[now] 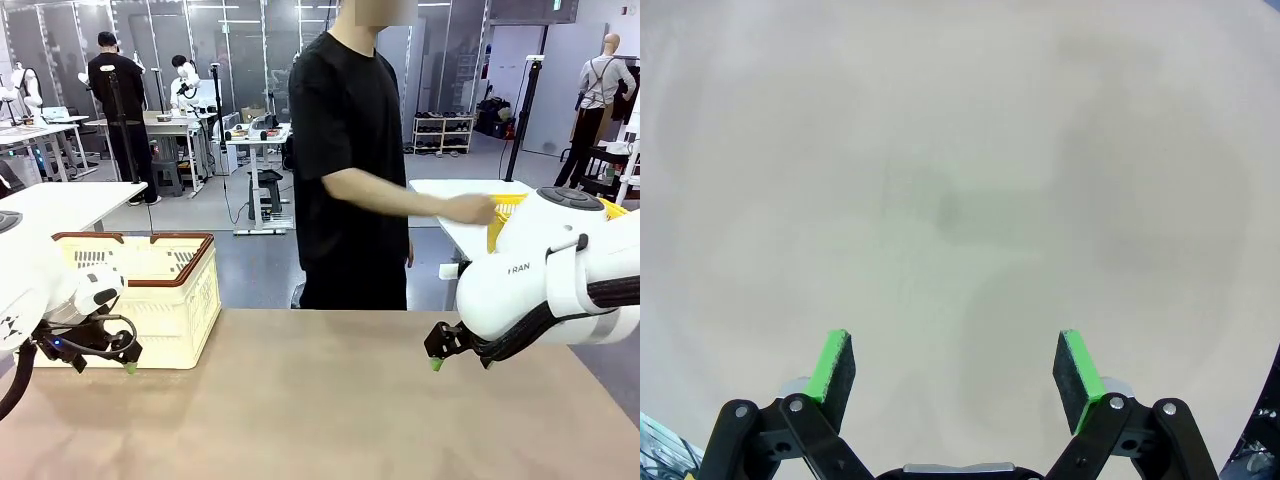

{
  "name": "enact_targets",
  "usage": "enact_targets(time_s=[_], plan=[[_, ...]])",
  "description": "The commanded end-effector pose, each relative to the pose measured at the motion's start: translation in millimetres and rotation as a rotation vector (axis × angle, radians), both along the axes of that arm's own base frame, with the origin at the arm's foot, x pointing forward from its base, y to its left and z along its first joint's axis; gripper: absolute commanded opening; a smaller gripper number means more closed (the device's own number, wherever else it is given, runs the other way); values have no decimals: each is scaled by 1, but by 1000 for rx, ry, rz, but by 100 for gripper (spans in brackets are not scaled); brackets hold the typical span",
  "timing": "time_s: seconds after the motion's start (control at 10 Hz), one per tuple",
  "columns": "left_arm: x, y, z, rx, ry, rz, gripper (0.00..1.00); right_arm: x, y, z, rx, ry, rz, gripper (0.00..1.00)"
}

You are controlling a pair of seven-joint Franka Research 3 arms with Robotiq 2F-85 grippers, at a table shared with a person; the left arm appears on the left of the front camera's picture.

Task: Place the drinks into the Shopping basket.
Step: Pick up one drink and place it into the Shopping basket.

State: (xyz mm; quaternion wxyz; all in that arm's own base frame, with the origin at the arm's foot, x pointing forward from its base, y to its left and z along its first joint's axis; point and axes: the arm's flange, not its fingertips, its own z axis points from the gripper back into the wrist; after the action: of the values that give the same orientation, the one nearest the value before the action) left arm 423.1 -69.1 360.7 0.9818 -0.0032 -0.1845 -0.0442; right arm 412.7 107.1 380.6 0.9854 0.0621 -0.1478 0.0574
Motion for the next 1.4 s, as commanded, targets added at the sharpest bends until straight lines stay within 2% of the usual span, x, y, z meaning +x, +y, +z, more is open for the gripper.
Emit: enact_targets(time_s=[0.0, 1.3], plan=[[0, 1, 0, -5, 2, 14, 100, 0, 0, 0, 1, 1, 2, 100], [0, 1, 0, -5, 2, 14, 100, 0, 0, 0, 1, 1, 2, 100]])
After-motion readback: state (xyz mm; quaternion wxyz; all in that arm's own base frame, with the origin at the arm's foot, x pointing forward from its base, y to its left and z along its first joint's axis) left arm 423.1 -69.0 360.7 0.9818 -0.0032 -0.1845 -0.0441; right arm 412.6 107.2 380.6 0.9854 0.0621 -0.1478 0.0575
